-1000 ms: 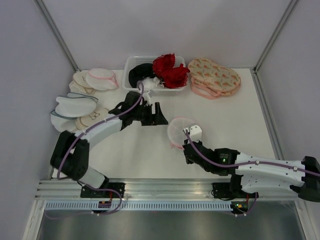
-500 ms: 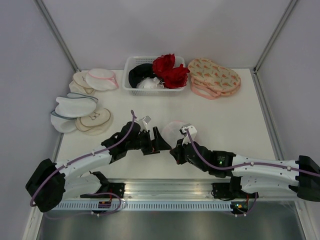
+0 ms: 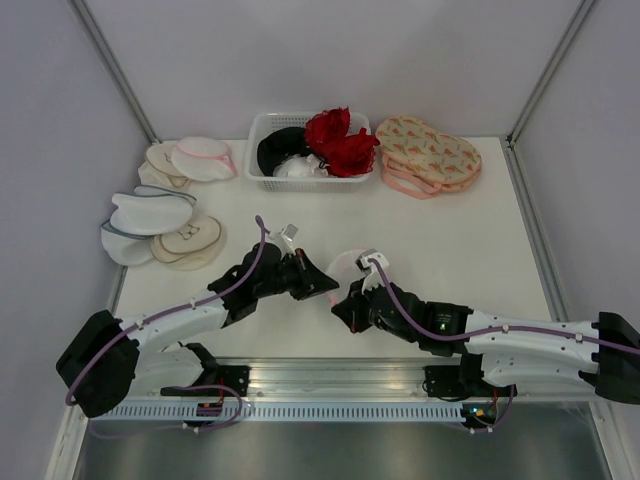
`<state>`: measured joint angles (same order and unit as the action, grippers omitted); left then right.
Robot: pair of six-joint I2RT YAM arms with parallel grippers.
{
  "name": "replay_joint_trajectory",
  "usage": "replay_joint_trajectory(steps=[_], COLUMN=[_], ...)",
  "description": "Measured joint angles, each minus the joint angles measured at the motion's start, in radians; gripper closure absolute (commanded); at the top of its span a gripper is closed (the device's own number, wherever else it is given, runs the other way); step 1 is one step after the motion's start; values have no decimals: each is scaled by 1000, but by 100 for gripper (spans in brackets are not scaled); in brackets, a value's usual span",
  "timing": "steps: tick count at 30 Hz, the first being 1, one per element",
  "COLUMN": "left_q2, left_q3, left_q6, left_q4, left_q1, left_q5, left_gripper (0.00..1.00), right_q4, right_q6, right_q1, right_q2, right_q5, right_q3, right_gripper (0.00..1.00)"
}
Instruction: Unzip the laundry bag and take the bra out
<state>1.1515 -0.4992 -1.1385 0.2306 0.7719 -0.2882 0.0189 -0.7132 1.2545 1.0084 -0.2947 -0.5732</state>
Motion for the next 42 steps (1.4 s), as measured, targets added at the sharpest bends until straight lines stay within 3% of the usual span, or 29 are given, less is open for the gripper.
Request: replay_joint_trajectory(steps=[5, 10, 17, 24, 29, 30, 31, 32, 33, 38, 42], left_q2=[2, -18, -22, 103, 294, 339, 381, 417, 446, 430, 245], left_q3=[0, -8, -55, -196, -426, -479, -522, -552, -573, -530, -374], left_q6=[6, 54, 154, 308, 450, 469, 484, 502, 502, 499, 462], left_q4=[-6, -68, -131, -155, -207, -207, -204, -199, -193, -216, -263], left_q1=[-10, -77, -182, -196, -231, -239, -246, -251, -260, -293, -292], left_q5=[0, -2, -82, -212, -292, -306, -318, -320, -314, -194, -100], left_gripper=[98, 98, 98, 98, 96, 86, 44, 31, 4, 0, 0], right_q4=[63, 248, 544, 709, 666, 638, 615, 586, 561, 482, 402], right_q6=[14, 26, -26, -132, -86, -72, -61, -48, -35, -2, 27], right_q1=[0, 0, -5, -51, -58, -60, -61, -61, -61, -61, -62], right_q2=[-47, -54, 12, 134, 125, 110, 97, 80, 62, 43, 43], right_q5=[-3, -69, -294, -507, -500, -482, -468, -447, -422, -341, -276], right_q3=[-1, -55, -166, -224, -225, -218, -212, -206, -197, -166, -136], right_gripper=[100, 100, 99, 100, 100, 99, 100, 100, 100, 100, 100])
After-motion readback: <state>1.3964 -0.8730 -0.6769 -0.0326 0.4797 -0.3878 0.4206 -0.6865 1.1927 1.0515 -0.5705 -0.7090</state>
